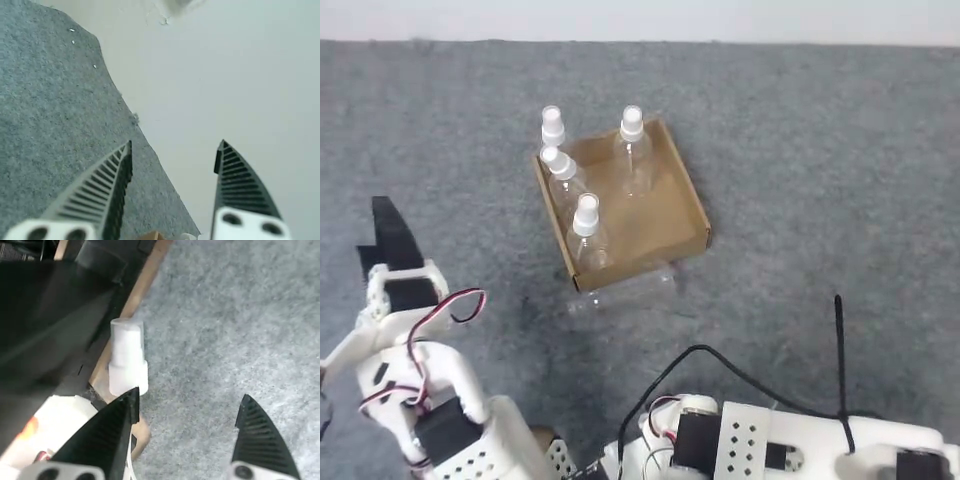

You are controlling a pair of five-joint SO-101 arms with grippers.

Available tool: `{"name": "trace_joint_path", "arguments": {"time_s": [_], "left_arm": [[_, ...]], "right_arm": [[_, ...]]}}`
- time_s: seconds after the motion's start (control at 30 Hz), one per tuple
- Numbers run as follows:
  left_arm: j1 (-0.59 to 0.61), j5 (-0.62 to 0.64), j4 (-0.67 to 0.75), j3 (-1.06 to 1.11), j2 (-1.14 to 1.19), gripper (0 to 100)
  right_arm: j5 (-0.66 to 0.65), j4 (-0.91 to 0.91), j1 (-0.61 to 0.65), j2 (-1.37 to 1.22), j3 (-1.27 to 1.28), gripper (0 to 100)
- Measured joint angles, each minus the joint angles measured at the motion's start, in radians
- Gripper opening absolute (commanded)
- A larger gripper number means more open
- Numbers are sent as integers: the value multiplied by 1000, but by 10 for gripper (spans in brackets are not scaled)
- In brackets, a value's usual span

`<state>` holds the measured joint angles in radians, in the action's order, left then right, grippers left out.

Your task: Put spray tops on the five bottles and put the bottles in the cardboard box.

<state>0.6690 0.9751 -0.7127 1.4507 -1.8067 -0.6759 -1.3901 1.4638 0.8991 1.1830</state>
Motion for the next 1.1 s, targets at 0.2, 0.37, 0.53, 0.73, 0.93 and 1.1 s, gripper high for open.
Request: {"name": "trace_joint_path", "arguments": {"time_s": [0.2,0.37,0.53,0.73,0.93,1.1], "left_arm": [[69,0,0,0,0,250],[66,0,0,0,0,250],[72,0,0,0,0,250],[72,0,0,0,0,250],[72,0,0,0,0,250],[72,0,0,0,0,250]], "right_arm": [[-43,-12,-63,0,0,262],[-52,-57,-92,0,-23,262],[-55,-112,-147,0,-94,262],[-55,-121,-233,0,-153,262],[-55,-123,-290,0,-253,263],[-6,-84,-341,0,-311,263]]}}
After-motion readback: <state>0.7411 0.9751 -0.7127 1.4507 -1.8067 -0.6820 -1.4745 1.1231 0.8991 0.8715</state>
